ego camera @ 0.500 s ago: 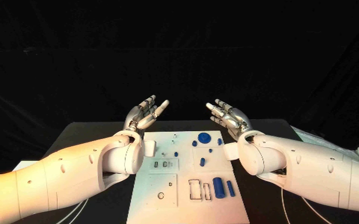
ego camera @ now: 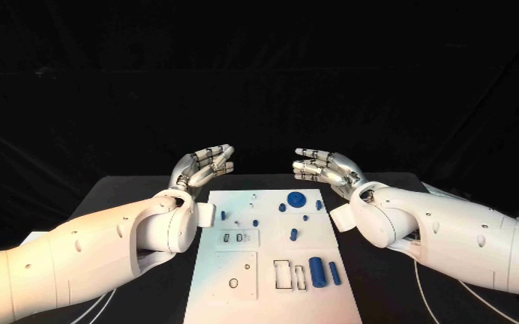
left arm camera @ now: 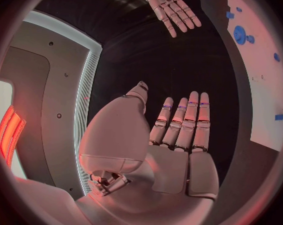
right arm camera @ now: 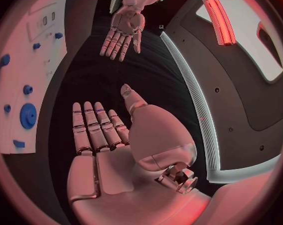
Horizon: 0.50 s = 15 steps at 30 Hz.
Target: Assemble the parts on the task board
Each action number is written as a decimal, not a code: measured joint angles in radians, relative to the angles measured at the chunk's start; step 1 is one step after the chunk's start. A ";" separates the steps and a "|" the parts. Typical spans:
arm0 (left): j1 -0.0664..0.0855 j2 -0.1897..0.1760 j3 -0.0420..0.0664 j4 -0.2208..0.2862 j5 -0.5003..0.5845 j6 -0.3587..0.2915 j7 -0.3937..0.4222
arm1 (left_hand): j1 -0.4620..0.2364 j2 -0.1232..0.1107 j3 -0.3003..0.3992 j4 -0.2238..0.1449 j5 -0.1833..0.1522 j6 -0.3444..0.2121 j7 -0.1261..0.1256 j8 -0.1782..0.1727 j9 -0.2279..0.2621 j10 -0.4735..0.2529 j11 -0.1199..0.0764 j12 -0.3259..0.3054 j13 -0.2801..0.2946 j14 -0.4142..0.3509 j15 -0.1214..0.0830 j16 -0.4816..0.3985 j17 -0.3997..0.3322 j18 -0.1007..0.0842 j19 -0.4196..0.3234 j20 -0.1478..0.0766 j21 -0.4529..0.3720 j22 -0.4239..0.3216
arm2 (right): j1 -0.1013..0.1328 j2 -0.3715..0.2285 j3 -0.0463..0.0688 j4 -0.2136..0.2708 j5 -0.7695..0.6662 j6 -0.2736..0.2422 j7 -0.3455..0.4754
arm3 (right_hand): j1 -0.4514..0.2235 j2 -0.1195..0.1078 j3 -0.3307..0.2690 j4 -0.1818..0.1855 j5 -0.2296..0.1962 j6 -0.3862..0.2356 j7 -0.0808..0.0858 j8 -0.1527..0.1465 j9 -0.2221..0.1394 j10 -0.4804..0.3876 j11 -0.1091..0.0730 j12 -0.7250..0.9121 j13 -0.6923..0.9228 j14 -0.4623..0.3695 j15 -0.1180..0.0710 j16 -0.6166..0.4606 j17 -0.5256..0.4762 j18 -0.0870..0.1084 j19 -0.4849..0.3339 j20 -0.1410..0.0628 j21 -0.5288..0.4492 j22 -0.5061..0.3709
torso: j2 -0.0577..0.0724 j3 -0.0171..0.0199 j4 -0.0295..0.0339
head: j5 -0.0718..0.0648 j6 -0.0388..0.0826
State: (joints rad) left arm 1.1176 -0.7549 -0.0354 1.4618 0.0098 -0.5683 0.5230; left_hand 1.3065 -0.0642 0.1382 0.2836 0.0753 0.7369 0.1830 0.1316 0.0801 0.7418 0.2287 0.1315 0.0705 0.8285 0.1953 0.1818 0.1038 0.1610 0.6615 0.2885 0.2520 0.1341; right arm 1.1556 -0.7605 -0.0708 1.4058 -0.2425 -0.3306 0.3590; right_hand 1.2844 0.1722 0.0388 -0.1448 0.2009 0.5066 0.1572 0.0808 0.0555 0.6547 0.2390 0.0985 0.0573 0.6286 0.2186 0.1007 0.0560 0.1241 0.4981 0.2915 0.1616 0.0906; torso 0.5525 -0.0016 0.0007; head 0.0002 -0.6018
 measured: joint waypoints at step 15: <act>0.008 -0.093 0.006 0.107 -0.003 0.070 -0.001 | 0.022 0.035 -0.035 -0.035 -0.004 0.238 0.025 0.035 0.003 0.302 -0.073 0.037 0.005 0.264 -0.081 0.050 0.057 0.012 0.233 -0.061 0.091 0.022 | 0.061 -0.020 0.012 -0.015 -0.299 -0.050 -0.014 | 0.012 -0.028 0.133 -0.118 -0.015 0.345 0.055 0.008 0.008 0.309 -0.047 -0.004 0.003 0.343 -0.058 0.022 0.007 0.046 0.233 -0.016 0.099 0.020 | 0.050 0.0021 0.0144 | -0.014 0.017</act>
State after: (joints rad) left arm 1.1260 -0.8478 -0.0293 1.5691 0.0073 -0.4985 0.5216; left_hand 1.3286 -0.0290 0.1029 0.2483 0.0717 0.9750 0.2080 0.1670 0.0830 1.0436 0.1553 0.1686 0.0756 1.0923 0.1139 0.2317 0.1605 0.1726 0.8944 0.2280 0.3434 0.1559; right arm 1.2163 -0.7802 -0.0584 1.3906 -0.5413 -0.3803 0.3451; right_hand 1.2967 0.1447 0.1720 -0.2631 0.1856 0.8516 0.2126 0.0885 0.0635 0.9635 0.1922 0.0941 0.0600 0.9714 0.1605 0.1224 0.0632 0.1700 0.7309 0.2754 0.2606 0.1106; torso 0.6024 0.0005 0.0151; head -0.0138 -0.5844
